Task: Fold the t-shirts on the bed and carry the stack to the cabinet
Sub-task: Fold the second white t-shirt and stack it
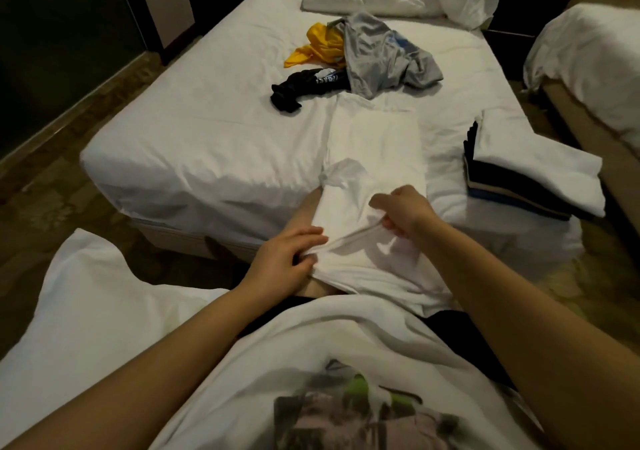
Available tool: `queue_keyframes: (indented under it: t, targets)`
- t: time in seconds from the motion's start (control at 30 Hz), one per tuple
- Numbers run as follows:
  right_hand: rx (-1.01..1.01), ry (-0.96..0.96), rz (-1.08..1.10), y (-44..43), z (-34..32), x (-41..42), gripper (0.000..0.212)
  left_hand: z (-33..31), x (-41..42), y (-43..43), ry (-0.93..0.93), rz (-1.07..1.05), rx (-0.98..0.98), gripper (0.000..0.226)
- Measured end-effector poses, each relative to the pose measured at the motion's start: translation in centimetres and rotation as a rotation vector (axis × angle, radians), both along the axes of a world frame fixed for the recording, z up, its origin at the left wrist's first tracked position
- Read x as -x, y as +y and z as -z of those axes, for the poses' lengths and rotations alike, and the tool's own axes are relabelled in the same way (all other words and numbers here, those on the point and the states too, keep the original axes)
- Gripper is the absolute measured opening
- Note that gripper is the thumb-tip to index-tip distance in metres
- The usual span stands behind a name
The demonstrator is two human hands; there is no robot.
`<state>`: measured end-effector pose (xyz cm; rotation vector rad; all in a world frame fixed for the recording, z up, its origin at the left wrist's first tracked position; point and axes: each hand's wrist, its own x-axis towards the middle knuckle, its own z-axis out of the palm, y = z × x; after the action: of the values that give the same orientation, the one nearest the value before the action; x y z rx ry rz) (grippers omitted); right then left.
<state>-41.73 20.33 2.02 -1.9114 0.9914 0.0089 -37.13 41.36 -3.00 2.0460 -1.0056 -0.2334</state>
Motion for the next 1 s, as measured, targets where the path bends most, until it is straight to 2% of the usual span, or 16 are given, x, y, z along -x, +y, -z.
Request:
queue_keyframes:
  t: [0.03, 0.1, 0.17, 0.27, 0.33, 0.4, 0.47, 0.57, 0.63, 0.73, 0.87, 1.0]
  targets:
    - [0.001, -0.034, 0.01, -0.3, -0.2, -0.5, 0.032, -0.1, -0.1, -0.1, 0.003, 0.013, -0.005, 0.042]
    - [0.018, 0.015, -0.047, -0.3, -0.6, -1.5, 0.05, -0.4, -0.4, -0.2, 0.014, 0.03, -0.016, 0.042]
    - [0.127, 0.096, -0.201, -0.3, -0.6, -2.2, 0.041, -0.5, -0.6, -0.1, 0.012, 0.052, -0.034, 0.043]
    - [0.309, 0.02, -0.175, -1.3, -0.6, -2.4, 0.039, -0.6, -0.7, 0.2, 0.017, 0.041, -0.031, 0.041]
    - [0.402, 0.134, -0.286, -1.7, -0.9, -2.2, 0.041, -0.6, -0.5, 0.3, 0.03, 0.026, -0.03, 0.042]
    - [0.332, 0.315, -0.431, -1.9, -1.3, -2.3, 0.046, -0.8, -0.5, 0.2, 0.049, 0.054, -0.063, 0.046]
    - [0.277, 0.363, -0.464, -2.0, -1.7, -2.9, 0.055, -1.3, -0.9, -0.3, 0.072, 0.088, -0.12, 0.044]
    - [0.318, 0.298, -0.52, -1.8, -2.0, -3.6, 0.054, -2.7, -3.2, -2.3, 0.228, -0.008, -0.11, 0.037]
    - [0.269, 0.211, -0.504, -1.5, -2.0, -3.5, 0.05, -3.3, -5.9, -4.7, 0.368, -0.109, -0.061, 0.03]
    - [0.214, 0.165, -0.44, -1.6, -1.7, -3.0, 0.054, -2.9, -10.0, -8.6, 0.344, -0.165, -0.177, 0.03]
    - [0.316, 0.353, -0.407, -1.4, -1.3, -2.1, 0.071, -1.9, -12.0, -12.2, 0.307, -0.111, -0.359, 0.037]
    - [0.296, 0.372, -0.38, -1.6, -1.0, -1.2, 0.064, -1.2, -12.7, -13.9, 0.303, -0.008, -0.489, 0.043]
